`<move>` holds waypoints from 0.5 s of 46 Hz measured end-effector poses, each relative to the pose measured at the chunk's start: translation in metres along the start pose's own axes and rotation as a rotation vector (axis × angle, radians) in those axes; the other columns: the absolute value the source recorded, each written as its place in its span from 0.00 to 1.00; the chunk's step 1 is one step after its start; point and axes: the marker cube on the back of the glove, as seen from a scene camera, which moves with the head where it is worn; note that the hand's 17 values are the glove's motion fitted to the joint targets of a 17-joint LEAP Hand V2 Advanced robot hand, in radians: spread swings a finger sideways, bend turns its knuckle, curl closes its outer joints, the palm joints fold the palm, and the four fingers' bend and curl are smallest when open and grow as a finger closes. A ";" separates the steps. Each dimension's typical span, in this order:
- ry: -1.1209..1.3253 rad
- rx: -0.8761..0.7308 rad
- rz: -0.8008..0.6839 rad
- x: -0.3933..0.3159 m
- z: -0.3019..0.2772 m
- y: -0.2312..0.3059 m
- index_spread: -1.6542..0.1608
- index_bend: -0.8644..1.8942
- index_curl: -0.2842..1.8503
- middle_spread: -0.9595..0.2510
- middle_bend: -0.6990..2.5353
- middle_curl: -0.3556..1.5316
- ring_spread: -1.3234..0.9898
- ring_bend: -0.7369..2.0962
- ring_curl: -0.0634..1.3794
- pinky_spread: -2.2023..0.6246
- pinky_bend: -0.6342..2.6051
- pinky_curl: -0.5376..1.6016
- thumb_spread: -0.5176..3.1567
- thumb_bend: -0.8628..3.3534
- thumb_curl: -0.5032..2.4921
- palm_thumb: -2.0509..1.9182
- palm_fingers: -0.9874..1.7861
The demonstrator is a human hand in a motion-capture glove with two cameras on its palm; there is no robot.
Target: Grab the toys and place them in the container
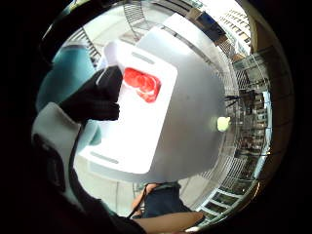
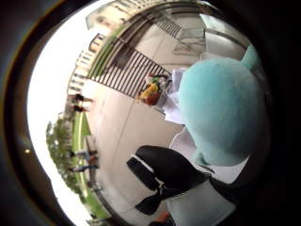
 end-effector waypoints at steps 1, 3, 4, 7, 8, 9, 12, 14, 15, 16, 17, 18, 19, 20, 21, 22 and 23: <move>-0.009 -0.001 0.004 0.000 0.000 -0.001 0.73 0.30 0.42 0.61 0.21 0.51 0.46 0.53 0.42 0.68 0.63 0.52 0.38 0.15 0.45 0.54 0.27; 0.015 0.002 0.004 0.005 -0.001 -0.001 0.73 0.31 0.39 0.67 0.22 0.48 0.48 0.51 0.40 0.70 0.65 0.51 0.38 0.16 0.43 0.51 0.25; 0.038 0.005 0.004 0.008 -0.001 -0.001 0.74 0.30 0.37 0.70 0.22 0.47 0.49 0.50 0.38 0.71 0.66 0.51 0.39 0.17 0.42 0.51 0.26; 0.055 0.008 0.012 0.013 -0.004 -0.001 0.75 0.32 0.34 0.75 0.24 0.44 0.52 0.48 0.33 0.73 0.66 0.49 0.39 0.17 0.40 0.49 0.26; 0.046 0.008 0.007 0.014 -0.006 -0.001 0.75 0.32 0.33 0.76 0.24 0.43 0.52 0.47 0.32 0.73 0.66 0.49 0.39 0.18 0.39 0.49 0.26; 0.043 0.008 -0.005 0.016 -0.007 0.000 0.75 0.32 0.33 0.78 0.24 0.43 0.53 0.47 0.31 0.74 0.66 0.49 0.39 0.18 0.39 0.49 0.26; 0.080 0.011 -0.060 0.027 -0.012 0.003 0.75 0.33 0.31 0.79 0.25 0.41 0.55 0.46 0.30 0.75 0.65 0.48 0.40 0.18 0.37 0.49 0.26; 0.109 0.011 -0.064 0.036 -0.015 0.004 0.75 0.33 0.30 0.79 0.25 0.41 0.55 0.45 0.29 0.76 0.64 0.48 0.40 0.18 0.36 0.49 0.26; 0.119 0.010 -0.054 0.040 -0.017 0.005 0.75 0.33 0.30 0.80 0.26 0.40 0.56 0.45 0.29 0.76 0.64 0.47 0.40 0.18 0.35 0.49 0.26; 0.122 0.008 -0.042 0.044 -0.019 0.006 0.76 0.34 0.29 0.80 0.26 0.40 0.56 0.45 0.29 0.77 0.64 0.47 0.40 0.18 0.35 0.49 0.26; 0.119 0.007 -0.031 0.048 -0.021 0.006 0.76 0.34 0.29 0.80 0.26 0.40 0.56 0.44 0.29 0.77 0.63 0.47 0.40 0.18 0.34 0.49 0.26; 0.109 0.008 -0.026 0.052 -0.024 0.008 0.75 0.34 0.29 0.80 0.26 0.40 0.57 0.44 0.28 0.77 0.63 0.46 0.40 0.18 0.34 0.49 0.26; 0.093 0.012 -0.032 0.056 -0.027 0.009 0.75 0.34 0.28 0.80 0.26 0.39 0.57 0.43 0.28 0.77 0.62 0.46 0.40 0.18 0.34 0.49 0.26; 0.075 0.018 -0.050 0.061 -0.031 0.012 0.76 0.34 0.28 0.80 0.26 0.39 0.57 0.43 0.28 0.77 0.62 0.46 0.40 0.18 0.33 0.49 0.26; 0.057 0.026 -0.074 0.066 -0.035 0.014 0.75 0.34 0.28 0.79 0.26 0.39 0.57 0.43 0.28 0.77 0.61 0.45 0.40 0.18 0.33 0.49 0.26; 0.046 0.034 -0.094 0.072 -0.039 0.017 0.75 0.34 0.27 0.80 0.26 0.39 0.57 0.42 0.27 0.78 0.61 0.45 0.40 0.18 0.32 0.49 0.26; 0.044 0.041 -0.107 0.079 -0.043 0.019 0.75 0.34 0.27 0.79 0.26 0.39 0.57 0.42 0.27 0.78 0.61 0.45 0.40 0.18 0.32 0.49 0.27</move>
